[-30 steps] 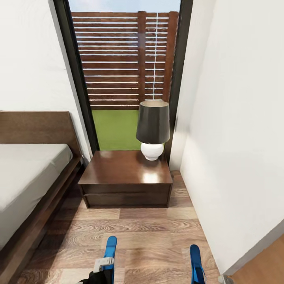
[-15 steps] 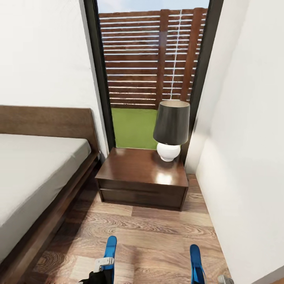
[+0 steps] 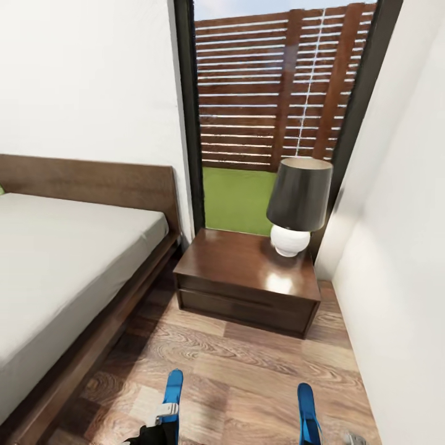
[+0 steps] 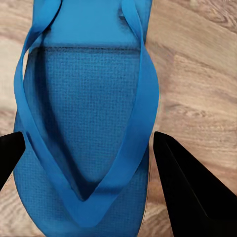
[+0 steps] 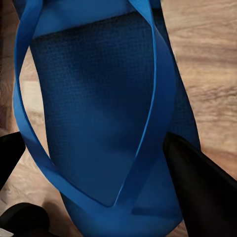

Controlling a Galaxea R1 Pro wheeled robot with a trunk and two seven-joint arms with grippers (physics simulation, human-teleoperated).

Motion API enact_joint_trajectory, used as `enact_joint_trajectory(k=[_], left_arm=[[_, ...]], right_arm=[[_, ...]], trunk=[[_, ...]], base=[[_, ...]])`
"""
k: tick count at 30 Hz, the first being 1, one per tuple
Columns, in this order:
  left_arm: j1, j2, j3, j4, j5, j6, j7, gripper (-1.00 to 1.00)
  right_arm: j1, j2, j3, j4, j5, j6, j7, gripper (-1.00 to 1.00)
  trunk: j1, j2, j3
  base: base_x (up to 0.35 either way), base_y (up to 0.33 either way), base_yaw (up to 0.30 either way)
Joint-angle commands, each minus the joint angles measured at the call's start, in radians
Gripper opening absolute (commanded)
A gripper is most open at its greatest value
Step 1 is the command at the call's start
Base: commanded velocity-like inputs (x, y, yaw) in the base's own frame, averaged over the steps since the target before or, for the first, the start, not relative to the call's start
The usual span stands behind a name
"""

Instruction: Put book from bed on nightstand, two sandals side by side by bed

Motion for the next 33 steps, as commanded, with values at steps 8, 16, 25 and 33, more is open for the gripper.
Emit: enact_joint_trajectory(k=[8,16,25,33], left_arm=[[-0.001,-0.001,-0.008,0.002,0.008,-0.005,0.001,-1.00],[-0.001,-0.001,-0.008,0.002,0.008,-0.005,0.001,-1.00],[-0.001,-0.001,-0.008,0.002,0.009,-0.005,0.001,-1.00],[-0.001,-0.001,-0.008,0.002,0.009,-0.004,0.001,-1.00]], right_arm=[[0.000,0.000,-0.007,0.000,0.006,0.000,0.002,-1.00],[0.000,0.000,-0.007,0.000,0.006,0.000,0.002,-1.00],[0.000,0.000,-0.007,0.000,0.006,0.000,0.002,-1.00],[0.000,0.000,-0.007,0.000,0.006,0.000,0.002,-1.00]], trunk=[[0.000,0.000,-0.004],[0.000,0.000,-0.007],[0.000,0.000,-0.010],[0.000,0.000,-0.013]], base=[[0.000,-0.070,0.280],[0.000,-0.048,0.280],[0.000,-0.001,0.280],[0.000,0.000,0.280]])
